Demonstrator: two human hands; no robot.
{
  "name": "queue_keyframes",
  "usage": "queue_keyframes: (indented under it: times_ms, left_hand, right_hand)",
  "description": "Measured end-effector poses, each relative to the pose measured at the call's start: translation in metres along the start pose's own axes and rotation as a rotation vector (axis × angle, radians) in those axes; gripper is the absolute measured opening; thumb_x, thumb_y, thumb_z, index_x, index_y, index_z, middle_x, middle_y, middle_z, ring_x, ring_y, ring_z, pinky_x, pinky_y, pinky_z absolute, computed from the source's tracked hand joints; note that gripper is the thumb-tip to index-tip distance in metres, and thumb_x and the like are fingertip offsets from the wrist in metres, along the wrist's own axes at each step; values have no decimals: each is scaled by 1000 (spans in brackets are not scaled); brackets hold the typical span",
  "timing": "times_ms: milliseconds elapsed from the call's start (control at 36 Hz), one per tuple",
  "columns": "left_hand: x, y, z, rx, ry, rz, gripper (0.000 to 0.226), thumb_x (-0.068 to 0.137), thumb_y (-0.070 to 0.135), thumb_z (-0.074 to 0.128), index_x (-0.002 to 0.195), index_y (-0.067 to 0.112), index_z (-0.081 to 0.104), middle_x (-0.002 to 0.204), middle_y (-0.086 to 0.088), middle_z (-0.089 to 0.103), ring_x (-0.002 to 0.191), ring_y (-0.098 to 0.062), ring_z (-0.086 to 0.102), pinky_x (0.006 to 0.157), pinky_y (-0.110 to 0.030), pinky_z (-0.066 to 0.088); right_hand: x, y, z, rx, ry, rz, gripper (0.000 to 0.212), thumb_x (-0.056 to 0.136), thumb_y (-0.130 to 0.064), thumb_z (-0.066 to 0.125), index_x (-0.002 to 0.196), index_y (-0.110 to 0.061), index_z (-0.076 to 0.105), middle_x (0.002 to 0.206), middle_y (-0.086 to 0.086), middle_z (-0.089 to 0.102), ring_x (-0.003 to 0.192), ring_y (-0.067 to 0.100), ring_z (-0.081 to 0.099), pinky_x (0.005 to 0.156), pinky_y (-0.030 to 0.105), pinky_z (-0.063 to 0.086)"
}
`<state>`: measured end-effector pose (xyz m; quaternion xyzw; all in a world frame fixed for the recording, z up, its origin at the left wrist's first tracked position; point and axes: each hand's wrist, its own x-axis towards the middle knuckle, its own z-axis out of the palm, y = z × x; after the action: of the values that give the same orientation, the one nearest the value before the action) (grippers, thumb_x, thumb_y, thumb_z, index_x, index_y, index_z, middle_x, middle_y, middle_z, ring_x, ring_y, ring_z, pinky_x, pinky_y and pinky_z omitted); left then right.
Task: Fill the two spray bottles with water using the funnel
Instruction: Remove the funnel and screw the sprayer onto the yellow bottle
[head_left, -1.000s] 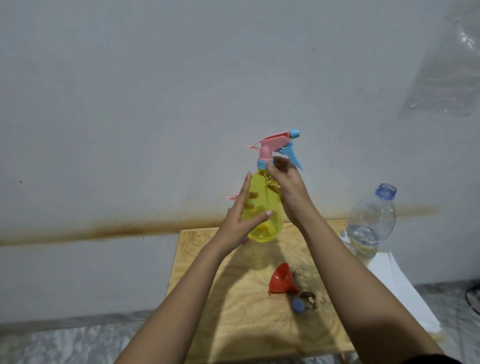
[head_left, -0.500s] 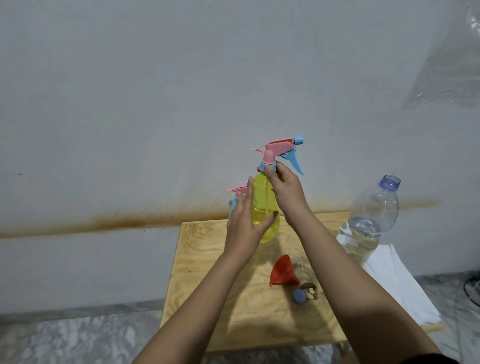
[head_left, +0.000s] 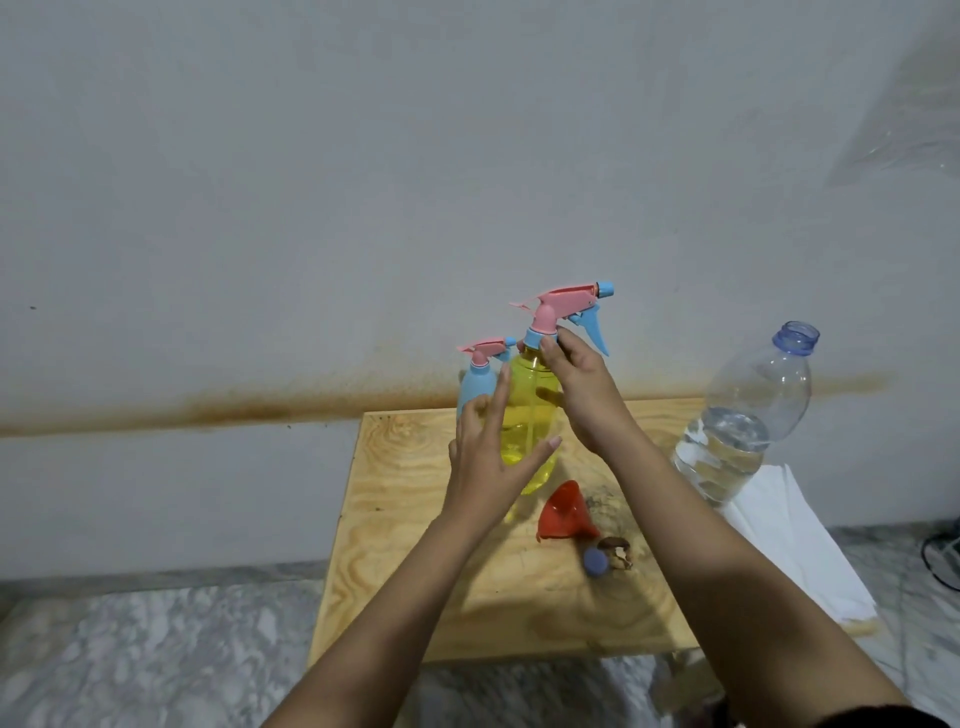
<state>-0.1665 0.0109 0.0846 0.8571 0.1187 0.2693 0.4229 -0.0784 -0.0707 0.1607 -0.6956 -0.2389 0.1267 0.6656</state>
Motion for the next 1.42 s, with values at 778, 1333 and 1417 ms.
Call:
queue_keyframes:
  times_ms: [778, 1333, 1417]
  left_hand:
    - [-91, -43, 42, 121, 201, -451, 97, 62, 80, 56, 135, 68, -7, 117, 3, 42, 114, -12, 44, 92, -29, 44]
    - [-144, -47, 59, 230, 230, -626, 113, 67, 52, 77, 134, 66, -13, 114, 3, 28, 88, -14, 52, 65, -20, 43]
    - [-142, -49, 60, 221, 247, -617, 111, 68, 50, 76, 133, 67, -12, 111, 4, 27, 89, -12, 50, 64, -19, 44]
  right_hand:
    - [0, 111, 29, -420, -290, 188, 102, 53, -89, 52, 128, -20, 44, 127, 2, 52, 120, 20, 47, 99, 47, 42]
    - [-32, 161, 81, -389, -522, 218, 25, 64, -53, 53, 73, -32, 43, 90, 5, 55, 78, 23, 56, 79, 51, 49]
    - [-30, 162, 83, -379, -505, 240, 29, 65, -55, 54, 77, -29, 46, 87, 1, 57, 77, 20, 56, 80, 49, 50]
